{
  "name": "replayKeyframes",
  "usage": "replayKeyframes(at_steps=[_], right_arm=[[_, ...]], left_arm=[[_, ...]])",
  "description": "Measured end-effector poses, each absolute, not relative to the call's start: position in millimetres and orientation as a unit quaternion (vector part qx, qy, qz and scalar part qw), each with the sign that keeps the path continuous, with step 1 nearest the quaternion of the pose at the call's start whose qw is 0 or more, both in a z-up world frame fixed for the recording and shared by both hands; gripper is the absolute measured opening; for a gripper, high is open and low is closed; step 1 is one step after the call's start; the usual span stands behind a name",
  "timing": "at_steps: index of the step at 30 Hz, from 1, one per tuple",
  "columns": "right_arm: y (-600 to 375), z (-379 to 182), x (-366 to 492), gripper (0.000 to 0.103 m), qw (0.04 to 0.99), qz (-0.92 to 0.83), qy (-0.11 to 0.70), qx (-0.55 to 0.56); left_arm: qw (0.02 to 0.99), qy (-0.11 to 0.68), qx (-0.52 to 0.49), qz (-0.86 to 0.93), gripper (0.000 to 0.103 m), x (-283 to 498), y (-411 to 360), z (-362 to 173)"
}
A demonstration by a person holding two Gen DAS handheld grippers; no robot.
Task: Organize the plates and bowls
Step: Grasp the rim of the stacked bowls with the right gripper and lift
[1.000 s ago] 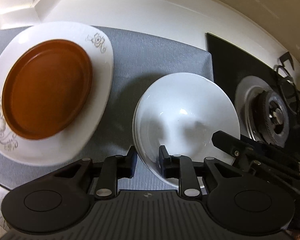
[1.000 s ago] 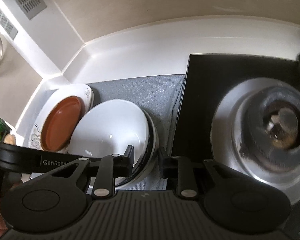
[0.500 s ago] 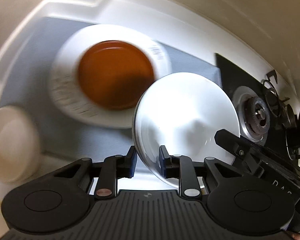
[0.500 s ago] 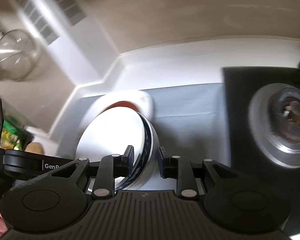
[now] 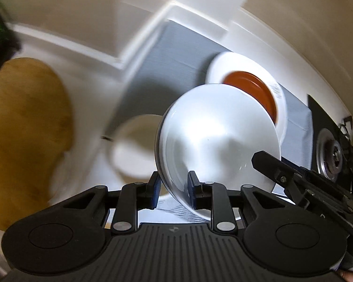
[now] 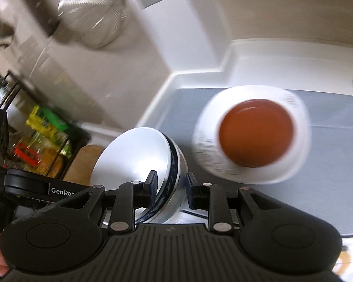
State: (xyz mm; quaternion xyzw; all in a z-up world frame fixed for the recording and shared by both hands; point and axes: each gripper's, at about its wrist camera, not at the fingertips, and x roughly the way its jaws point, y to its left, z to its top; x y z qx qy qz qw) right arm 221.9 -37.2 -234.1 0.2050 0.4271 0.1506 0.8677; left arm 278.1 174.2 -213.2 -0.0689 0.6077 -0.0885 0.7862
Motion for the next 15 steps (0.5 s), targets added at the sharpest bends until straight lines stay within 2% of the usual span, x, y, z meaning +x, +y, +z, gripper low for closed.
replayKeyframes(at_steps=[7, 15], right_arm=[[17.1, -241.9, 233.3, 0.026, 0.868, 0.170, 0.439, 0.158], [20.7, -265.6, 236.2, 0.024, 0.860, 0.153, 0.464, 0.143]], left_arm=[[0.770, 0.630, -0.063, -0.077, 0.027, 299.3, 225.2, -231.8], [0.748, 0.654, -0.068, -0.090, 0.028, 306.1, 225.6, -268.3]])
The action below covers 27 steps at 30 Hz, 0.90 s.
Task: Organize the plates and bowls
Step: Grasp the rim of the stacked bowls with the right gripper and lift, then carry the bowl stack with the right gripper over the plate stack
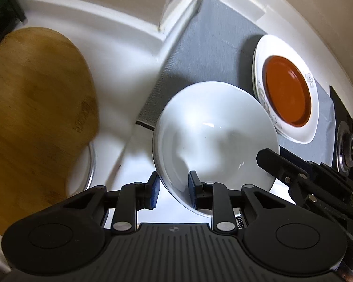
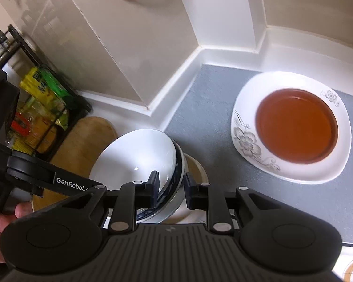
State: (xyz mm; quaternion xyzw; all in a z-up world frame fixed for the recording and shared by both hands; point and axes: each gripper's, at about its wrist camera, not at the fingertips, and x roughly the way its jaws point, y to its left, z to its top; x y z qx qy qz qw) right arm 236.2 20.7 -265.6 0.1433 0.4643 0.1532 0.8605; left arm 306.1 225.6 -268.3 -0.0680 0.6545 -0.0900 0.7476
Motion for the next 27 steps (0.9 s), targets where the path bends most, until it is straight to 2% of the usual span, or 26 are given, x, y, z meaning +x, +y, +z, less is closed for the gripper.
replayKeyframes(at_steps=[3, 4, 5, 9, 14, 15, 16, 17, 23, 24, 26, 27], right_arm=[[20.8, -272.6, 234.9, 0.022, 0.859, 0.156, 0.471, 0.127], [20.4, -274.2, 234.7, 0.019, 0.859, 0.158, 0.471, 0.121], [19.7, -274.8, 234.6, 0.011, 0.860, 0.165, 0.468, 0.121], [19.3, -272.8, 241.3, 0.010, 0.863, 0.192, 0.461, 0.077], [6.1, -272.5, 245.2, 0.013, 0.852, 0.226, 0.462, 0.096], [3.3, -272.5, 244.0, 0.015, 0.852, 0.234, 0.459, 0.094], [-0.1, -273.6, 243.0, 0.024, 0.851, 0.239, 0.457, 0.096], [-4.2, -275.3, 242.1, 0.029, 0.851, 0.245, 0.454, 0.100], [-27.4, -287.6, 245.1, 0.030, 0.842, 0.252, 0.443, 0.175], [-29.7, -291.1, 247.5, 0.032, 0.834, 0.253, 0.449, 0.194], [-32.0, -301.1, 252.6, 0.045, 0.816, 0.261, 0.464, 0.226], [-31.9, -306.6, 255.4, 0.047, 0.809, 0.262, 0.471, 0.235]], left_arm=[[0.761, 0.642, -0.037, -0.088, 0.028, 301.9, 214.5, -272.0], [0.762, 0.641, -0.031, -0.086, 0.028, 301.8, 212.3, -275.0], [0.763, 0.641, -0.031, -0.082, 0.028, 302.1, 212.0, -278.4], [0.776, 0.625, -0.044, -0.075, 0.026, 302.7, 215.1, -275.9], [0.792, 0.606, -0.064, -0.039, 0.028, 291.4, 222.8, -265.6], [0.802, 0.594, -0.051, -0.032, 0.031, 288.6, 220.6, -263.3], [0.813, 0.581, -0.036, -0.023, 0.033, 285.3, 217.9, -262.1], [0.821, 0.569, -0.031, -0.014, 0.033, 282.3, 216.8, -261.0], [0.840, 0.540, -0.057, 0.015, 0.033, 268.9, 213.8, -265.5], [0.837, 0.544, -0.057, 0.018, 0.033, 270.9, 211.9, -267.2], [0.830, 0.556, -0.038, 0.017, 0.033, 276.6, 203.4, -271.1], [0.827, 0.561, -0.030, 0.012, 0.033, 278.5, 201.8, -273.3]])
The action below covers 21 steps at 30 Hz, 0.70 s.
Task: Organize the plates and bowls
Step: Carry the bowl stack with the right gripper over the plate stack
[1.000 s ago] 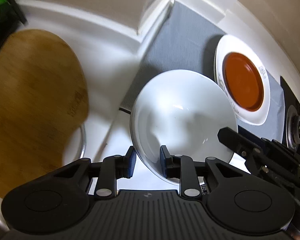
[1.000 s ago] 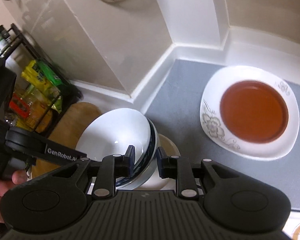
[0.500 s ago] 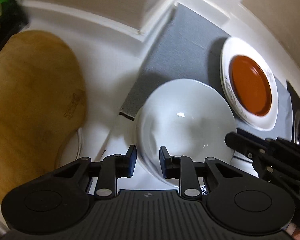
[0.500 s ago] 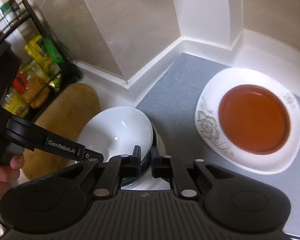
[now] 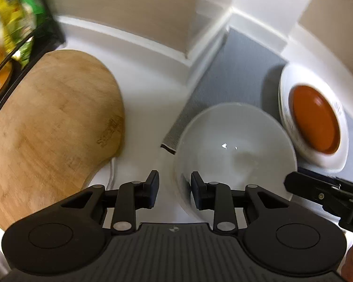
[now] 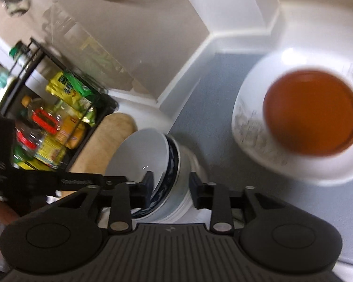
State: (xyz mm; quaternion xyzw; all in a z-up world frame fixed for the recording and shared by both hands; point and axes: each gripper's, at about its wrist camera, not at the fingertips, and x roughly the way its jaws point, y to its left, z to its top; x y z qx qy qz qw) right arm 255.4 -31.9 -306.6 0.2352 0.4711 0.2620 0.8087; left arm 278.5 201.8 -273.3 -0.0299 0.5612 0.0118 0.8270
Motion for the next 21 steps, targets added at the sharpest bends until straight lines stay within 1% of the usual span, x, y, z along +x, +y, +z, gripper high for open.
replayKeyframes(at_steps=[1, 2, 4, 5, 6, 7, 8, 10, 12, 13, 16, 18, 19, 20, 21], right_arm=[[-31.9, -311.7, 257.3, 0.049, 0.804, 0.258, 0.478, 0.242], [-32.5, -316.6, 258.5, 0.053, 0.799, 0.254, 0.482, 0.255], [-31.0, -325.4, 260.5, 0.053, 0.785, 0.255, 0.490, 0.279], [-29.3, -329.2, 260.7, 0.056, 0.781, 0.256, 0.493, 0.284], [-27.6, -331.7, 261.3, 0.058, 0.780, 0.257, 0.496, 0.284], [-26.0, -333.6, 262.0, 0.064, 0.779, 0.255, 0.498, 0.282], [-26.2, -335.2, 262.1, 0.067, 0.779, 0.253, 0.500, 0.283], [-26.1, -340.7, 263.2, 0.069, 0.770, 0.251, 0.505, 0.299], [-25.9, -348.3, 264.7, 0.077, 0.760, 0.242, 0.515, 0.315], [-26.6, -353.5, 265.9, 0.083, 0.751, 0.243, 0.517, 0.331], [-28.0, -372.8, 271.2, 0.083, 0.717, 0.240, 0.531, 0.382], [-28.5, -378.5, 271.6, 0.082, 0.710, 0.232, 0.536, 0.394], [-27.8, -378.9, 271.0, 0.080, 0.711, 0.229, 0.535, 0.394], [-27.0, -376.6, 270.5, 0.079, 0.717, 0.230, 0.531, 0.387], [-24.9, -372.3, 270.6, 0.077, 0.725, 0.232, 0.528, 0.375]], left_arm=[[0.824, 0.566, -0.030, 0.008, 0.035, 280.3, 200.1, -276.7], [0.821, 0.570, -0.038, 0.004, 0.039, 281.8, 199.8, -280.4], [0.814, 0.577, -0.061, -0.009, 0.059, 284.3, 201.1, -287.9], [0.814, 0.576, -0.074, -0.007, 0.064, 285.0, 203.3, -290.4], [0.813, 0.576, -0.085, 0.002, 0.075, 285.2, 206.4, -293.1], [0.812, 0.576, -0.096, 0.010, 0.083, 283.5, 208.9, -296.0], [0.811, 0.575, -0.109, 0.012, 0.085, 282.6, 211.8, -299.1], [0.806, 0.577, -0.135, 0.007, 0.093, 281.4, 216.8, -305.1], [0.805, 0.576, -0.142, 0.008, 0.097, 280.1, 221.0, -308.6], [0.807, 0.573, -0.144, 0.005, 0.098, 279.0, 221.8, -309.6], [0.801, 0.573, -0.173, -0.003, 0.101, 278.6, 230.8, -315.1], [0.801, 0.571, -0.179, -0.011, 0.102, 280.8, 233.9, -316.8], [0.803, 0.570, -0.174, -0.015, 0.100, 279.8, 233.1, -316.1], [0.804, 0.568, -0.172, -0.022, 0.096, 279.0, 232.0, -314.5], [0.804, 0.565, -0.181, -0.040, 0.075, 277.8, 231.2, -310.8]])
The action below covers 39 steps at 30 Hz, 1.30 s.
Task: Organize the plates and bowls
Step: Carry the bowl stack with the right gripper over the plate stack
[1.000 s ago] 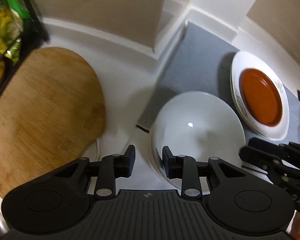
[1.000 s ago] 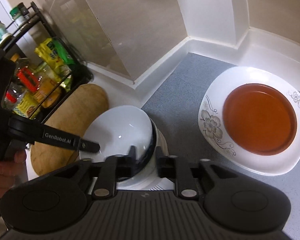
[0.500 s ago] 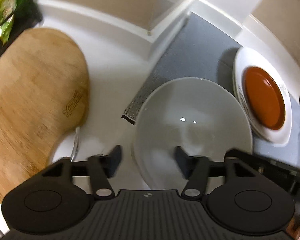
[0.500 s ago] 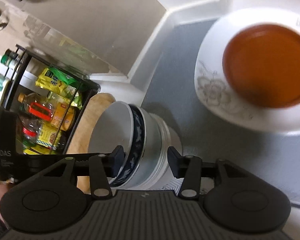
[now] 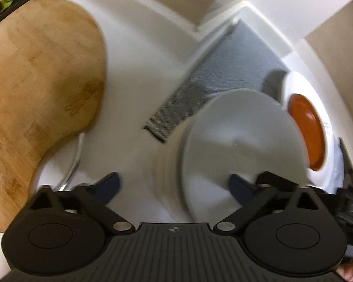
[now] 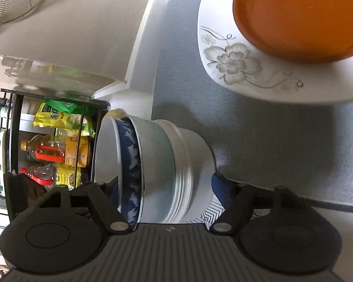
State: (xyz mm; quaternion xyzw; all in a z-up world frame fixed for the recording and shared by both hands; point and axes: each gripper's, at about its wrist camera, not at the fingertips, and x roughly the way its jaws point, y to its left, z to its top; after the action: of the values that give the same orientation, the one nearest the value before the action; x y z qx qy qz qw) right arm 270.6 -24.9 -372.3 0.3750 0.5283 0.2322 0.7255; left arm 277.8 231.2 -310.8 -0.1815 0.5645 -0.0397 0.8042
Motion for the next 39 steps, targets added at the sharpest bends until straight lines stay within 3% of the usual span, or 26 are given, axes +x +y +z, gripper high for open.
replayKeyframes(at_steps=[1, 3, 7, 20, 26, 32, 39], right_arm=[[-22.6, -365.3, 269.5, 0.072, 0.738, 0.233, 0.523, 0.357], [-21.5, -349.8, 267.8, 0.061, 0.764, 0.236, 0.505, 0.325], [-20.5, -343.3, 271.8, 0.056, 0.768, 0.233, 0.511, 0.308], [-17.2, -336.3, 270.7, 0.050, 0.787, 0.209, 0.522, 0.255], [-9.1, -340.1, 274.6, 0.054, 0.790, 0.207, 0.522, 0.247], [1.1, -325.6, 267.2, 0.040, 0.820, 0.184, 0.512, 0.178], [-7.9, -322.6, 264.6, 0.040, 0.804, 0.174, 0.527, 0.215]], left_arm=[[0.799, 0.566, -0.195, -0.053, 0.064, 276.6, 230.6, -306.9], [0.804, 0.566, -0.178, -0.035, 0.056, 274.7, 226.0, -298.8], [0.799, 0.571, -0.186, -0.021, 0.050, 270.9, 225.6, -295.4], [0.802, 0.577, -0.149, -0.030, 0.049, 271.7, 206.5, -291.7], [0.802, 0.574, -0.160, -0.040, 0.059, 274.0, 209.4, -301.1], [0.812, 0.567, -0.129, -0.056, 0.049, 266.3, 200.8, -292.4], [0.803, 0.579, -0.135, -0.045, 0.048, 265.4, 198.7, -283.9]])
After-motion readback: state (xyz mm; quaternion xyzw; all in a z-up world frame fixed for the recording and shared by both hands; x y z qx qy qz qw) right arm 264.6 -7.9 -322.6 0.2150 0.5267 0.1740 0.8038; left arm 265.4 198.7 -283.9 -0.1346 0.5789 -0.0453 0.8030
